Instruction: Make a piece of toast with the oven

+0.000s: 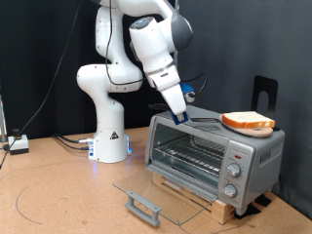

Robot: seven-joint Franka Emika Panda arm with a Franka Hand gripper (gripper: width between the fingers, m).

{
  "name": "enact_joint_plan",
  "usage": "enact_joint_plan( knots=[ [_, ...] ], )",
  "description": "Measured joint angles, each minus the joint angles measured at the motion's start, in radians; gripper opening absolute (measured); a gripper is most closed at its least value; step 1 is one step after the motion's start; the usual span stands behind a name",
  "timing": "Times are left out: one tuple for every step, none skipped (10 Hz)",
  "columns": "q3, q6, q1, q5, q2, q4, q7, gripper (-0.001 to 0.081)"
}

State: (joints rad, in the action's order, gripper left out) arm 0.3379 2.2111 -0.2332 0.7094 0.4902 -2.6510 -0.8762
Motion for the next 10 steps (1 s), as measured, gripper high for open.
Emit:
enact_joint_plan(
  knots=[
    [0.003, -0.001, 0.002, 0.001, 0.000, 0.000, 0.001, 0.0406],
    [0.009, -0.001, 0.002, 0.001, 0.000, 0.000, 0.001, 0.0406],
    [0.016, -0.001, 0.001, -0.003, -0.002, -0.001, 0.004, 0.0406],
    [0.023, 0.002, 0.001, -0.005, -0.007, -0.002, 0.008, 0.0406],
    [0.030, 0.009, 0.001, -0.006, -0.015, -0.002, 0.015, 0.0406],
    [0.036, 0.018, 0.001, -0.002, -0.021, -0.001, 0.016, 0.0406],
    [0.041, 0.026, 0.002, 0.007, -0.023, -0.001, 0.016, 0.0406],
    [0.045, 0.031, 0.007, 0.023, -0.023, 0.001, 0.016, 0.0406],
    [0.046, 0.034, 0.012, 0.036, -0.023, 0.003, 0.014, 0.0406],
    [0.046, 0.034, 0.021, 0.050, -0.023, 0.008, 0.011, 0.0406]
  ],
)
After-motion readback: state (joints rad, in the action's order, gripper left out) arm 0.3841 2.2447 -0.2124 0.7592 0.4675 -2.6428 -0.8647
